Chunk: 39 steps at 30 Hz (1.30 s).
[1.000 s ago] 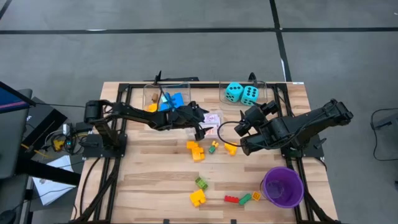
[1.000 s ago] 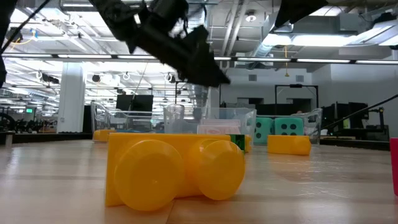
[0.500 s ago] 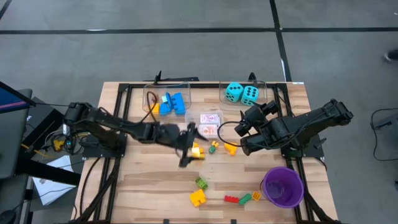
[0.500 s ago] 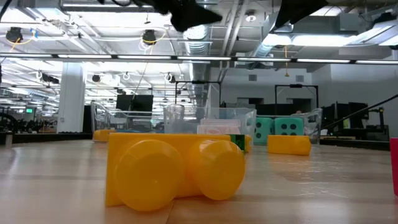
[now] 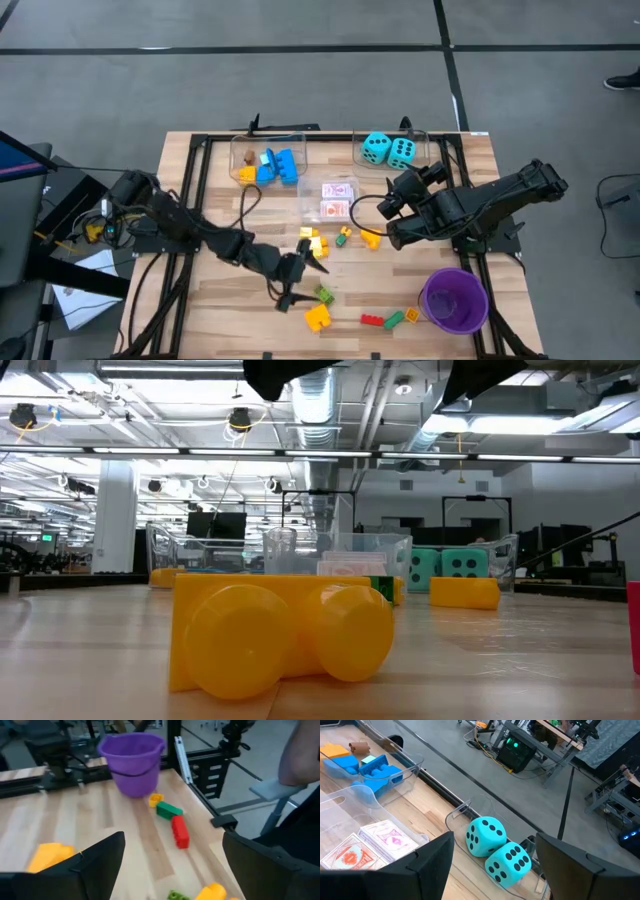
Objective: Pick & Place Toys
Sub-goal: Put the light green game piece into the top left transparent bin
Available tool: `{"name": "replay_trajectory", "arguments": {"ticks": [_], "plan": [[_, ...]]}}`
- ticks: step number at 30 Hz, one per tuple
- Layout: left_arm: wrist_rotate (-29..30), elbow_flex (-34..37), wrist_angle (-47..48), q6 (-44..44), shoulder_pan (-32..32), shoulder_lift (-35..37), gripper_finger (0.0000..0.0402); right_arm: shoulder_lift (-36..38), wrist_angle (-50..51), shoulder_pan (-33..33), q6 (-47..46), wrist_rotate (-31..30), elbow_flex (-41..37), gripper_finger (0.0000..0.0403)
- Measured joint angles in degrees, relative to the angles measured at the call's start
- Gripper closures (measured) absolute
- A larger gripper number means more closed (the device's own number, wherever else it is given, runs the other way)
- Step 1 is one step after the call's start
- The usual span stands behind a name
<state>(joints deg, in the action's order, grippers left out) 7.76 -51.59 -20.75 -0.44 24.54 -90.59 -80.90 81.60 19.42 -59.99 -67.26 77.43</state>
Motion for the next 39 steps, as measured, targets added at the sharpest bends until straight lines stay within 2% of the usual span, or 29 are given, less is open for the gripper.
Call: {"name": "replay_trajectory", "arguments": {"ticks": [8, 12, 17, 26, 31, 39], "plan": [[3.4, 0.0, -9.5, 1.5, 0.4, -13.8, 0.0099, 0.0, 0.0, 0.0, 0.0, 0.4, 0.0, 0.0131], [4.5, 0.0, -12.2, 1.5, 0.2, -17.8, 0.0100, 0.0, 0.0, 0.0, 0.0, 0.4, 0.0, 0.0131], [4.7, 0.0, -12.0, 1.6, 0.3, -18.5, 0.0102, 0.0, 0.0, 0.0, 0.0, 0.4, 0.0, 0.0131], [4.6, 0.0, 0.6, 1.6, 0.3, -18.6, 0.0118, 0.0, 0.0, 0.0, 0.0, 0.4, 0.0, 0.0131], [1.4, 0.0, 0.6, 1.5, 0.3, -18.6, 0.0128, 0.0, 0.0, 0.0, 0.0, 0.4, 0.0, 0.0131], [1.3, 0.0, 0.7, 1.5, 0.1, -18.6, 0.0134, 0.0, 0.0, 0.0, 0.0, 0.4, 0.0, 0.0131]]}}
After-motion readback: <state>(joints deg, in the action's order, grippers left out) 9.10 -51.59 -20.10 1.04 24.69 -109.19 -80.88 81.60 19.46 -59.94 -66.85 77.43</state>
